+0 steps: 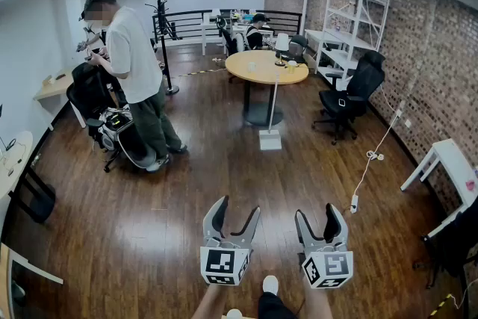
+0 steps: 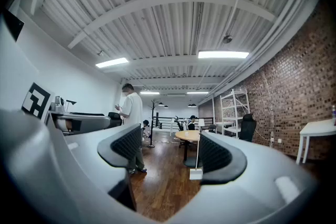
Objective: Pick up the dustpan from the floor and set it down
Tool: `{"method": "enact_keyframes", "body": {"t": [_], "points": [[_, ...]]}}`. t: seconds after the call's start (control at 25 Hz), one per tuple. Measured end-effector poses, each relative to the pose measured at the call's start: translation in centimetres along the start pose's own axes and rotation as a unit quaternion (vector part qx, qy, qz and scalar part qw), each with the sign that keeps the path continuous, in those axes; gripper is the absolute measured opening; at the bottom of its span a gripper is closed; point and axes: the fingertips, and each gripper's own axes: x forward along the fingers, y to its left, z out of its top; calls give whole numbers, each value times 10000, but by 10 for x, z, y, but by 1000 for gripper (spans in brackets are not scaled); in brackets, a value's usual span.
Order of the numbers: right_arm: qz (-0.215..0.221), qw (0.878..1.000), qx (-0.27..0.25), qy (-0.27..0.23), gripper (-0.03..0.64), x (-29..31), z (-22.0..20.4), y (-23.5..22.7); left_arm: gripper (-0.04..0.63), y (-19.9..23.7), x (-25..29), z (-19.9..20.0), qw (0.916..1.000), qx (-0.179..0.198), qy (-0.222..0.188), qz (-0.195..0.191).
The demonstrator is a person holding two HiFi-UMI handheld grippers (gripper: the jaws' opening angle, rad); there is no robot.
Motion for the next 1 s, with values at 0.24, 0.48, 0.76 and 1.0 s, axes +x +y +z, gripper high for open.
{"method": "enact_keyframes", "body": {"t": [0.24, 0.48, 0.76, 1.0], "points": [[173, 9986, 184, -456, 261, 43, 14, -48, 298, 7, 61, -2, 9998, 31, 19, 209], [370, 9972, -158, -625, 288, 108, 30, -109, 318, -23, 146, 13, 9990, 424, -109, 28], [531, 9963, 5, -681, 288, 148, 16, -159, 361, -49, 212, 2, 9978, 666, -51, -35], [479, 9947, 131, -900, 281, 173, 10, -190, 362, -39, 254, -17, 9985, 525, 123, 67]]}}
